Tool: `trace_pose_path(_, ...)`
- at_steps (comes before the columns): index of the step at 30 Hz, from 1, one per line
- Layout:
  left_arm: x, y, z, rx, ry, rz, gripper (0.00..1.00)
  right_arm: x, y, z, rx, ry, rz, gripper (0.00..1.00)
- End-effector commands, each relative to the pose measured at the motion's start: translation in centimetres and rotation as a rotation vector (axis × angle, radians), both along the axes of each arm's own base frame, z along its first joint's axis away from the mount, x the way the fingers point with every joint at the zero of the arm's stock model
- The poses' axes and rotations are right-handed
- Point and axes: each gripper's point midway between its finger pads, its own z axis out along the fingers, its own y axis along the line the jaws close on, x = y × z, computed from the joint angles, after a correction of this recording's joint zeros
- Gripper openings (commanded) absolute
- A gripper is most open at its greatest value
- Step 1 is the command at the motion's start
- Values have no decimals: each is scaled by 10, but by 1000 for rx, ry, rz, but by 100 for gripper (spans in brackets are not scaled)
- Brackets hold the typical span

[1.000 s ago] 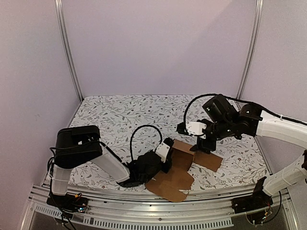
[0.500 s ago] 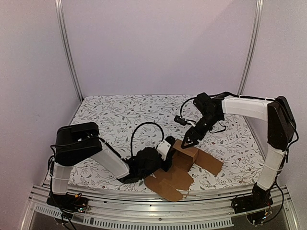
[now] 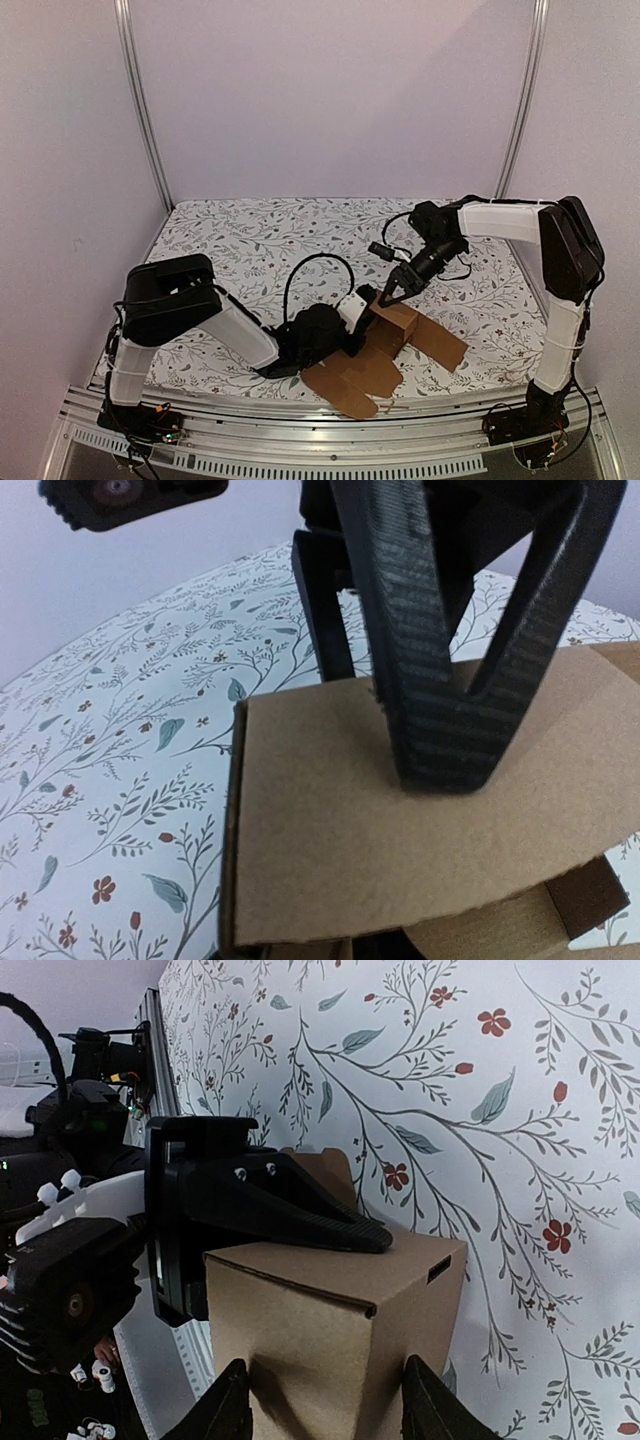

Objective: Fold the paper box

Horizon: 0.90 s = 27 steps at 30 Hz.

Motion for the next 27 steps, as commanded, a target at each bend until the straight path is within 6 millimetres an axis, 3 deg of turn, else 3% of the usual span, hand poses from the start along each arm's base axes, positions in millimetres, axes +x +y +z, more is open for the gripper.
trace_pose_path(1,4,-2,-25,77,25,-30,24,1,0,-6,12,67,-13,49)
trace_pose_path(12,8,-12,-20,44,17,-45,23,-3,0,-14,5,119,-6,47)
trace_pose_path(19,15,-12,-14,19,1,-10,16,-8,0,-17,5,157,2,47)
trace_pose_path(27,22,-12,-8,-4,-7,49,14,-12,0,-28,-8,219,11,48)
